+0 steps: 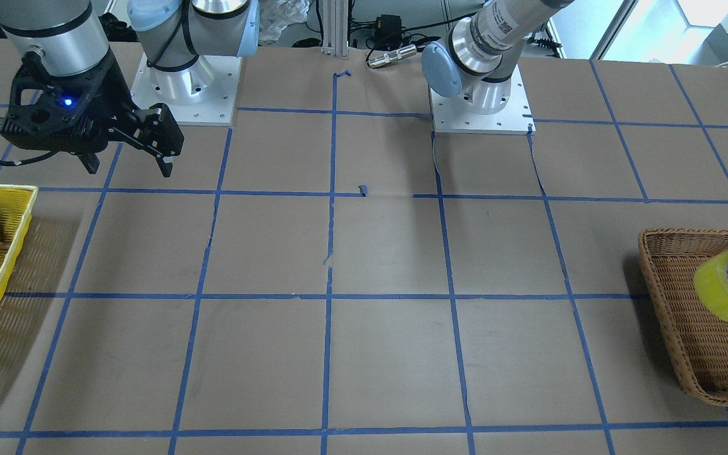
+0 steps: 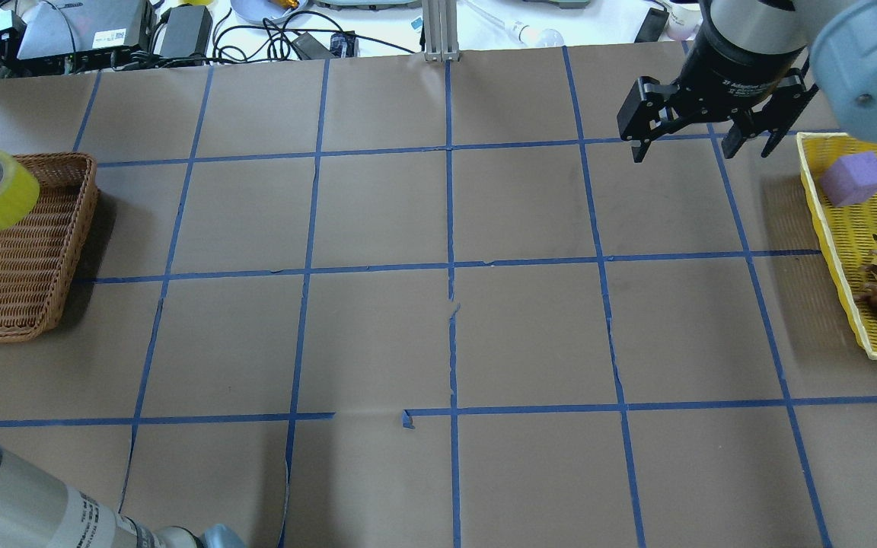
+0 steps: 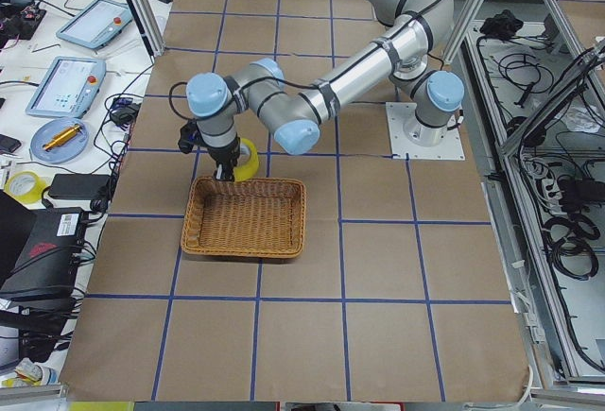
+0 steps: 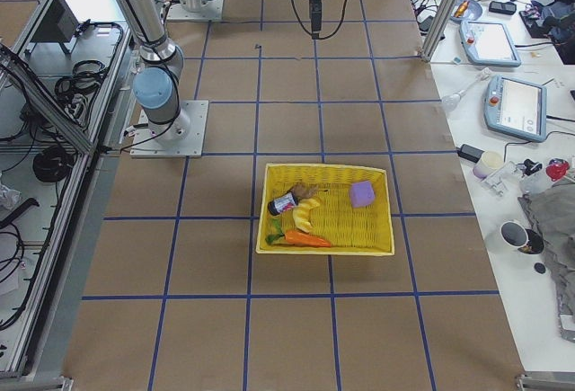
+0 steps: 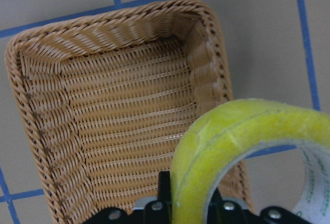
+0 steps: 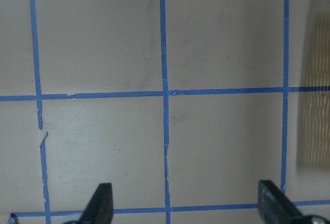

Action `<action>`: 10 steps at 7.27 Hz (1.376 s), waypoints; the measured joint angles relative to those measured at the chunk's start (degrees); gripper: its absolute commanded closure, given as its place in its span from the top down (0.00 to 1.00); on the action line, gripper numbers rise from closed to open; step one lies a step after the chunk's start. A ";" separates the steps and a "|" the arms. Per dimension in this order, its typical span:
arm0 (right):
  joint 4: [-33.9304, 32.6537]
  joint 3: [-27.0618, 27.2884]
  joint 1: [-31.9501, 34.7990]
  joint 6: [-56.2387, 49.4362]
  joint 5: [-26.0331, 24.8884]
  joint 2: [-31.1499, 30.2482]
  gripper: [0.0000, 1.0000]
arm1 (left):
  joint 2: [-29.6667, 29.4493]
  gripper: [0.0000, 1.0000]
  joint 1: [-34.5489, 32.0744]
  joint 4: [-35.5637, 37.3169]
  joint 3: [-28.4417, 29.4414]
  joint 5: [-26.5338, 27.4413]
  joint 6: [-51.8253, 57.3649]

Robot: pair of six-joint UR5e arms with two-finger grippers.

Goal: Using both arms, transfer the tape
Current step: 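Lower the tape roll into the wicker basket and open the left gripper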

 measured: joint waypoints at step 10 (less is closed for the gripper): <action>-0.01 0.09 0.00 0.08 1.08 -0.01 1.00 | -8.52 0.84 0.81 13.14 -2.04 -2.64 2.80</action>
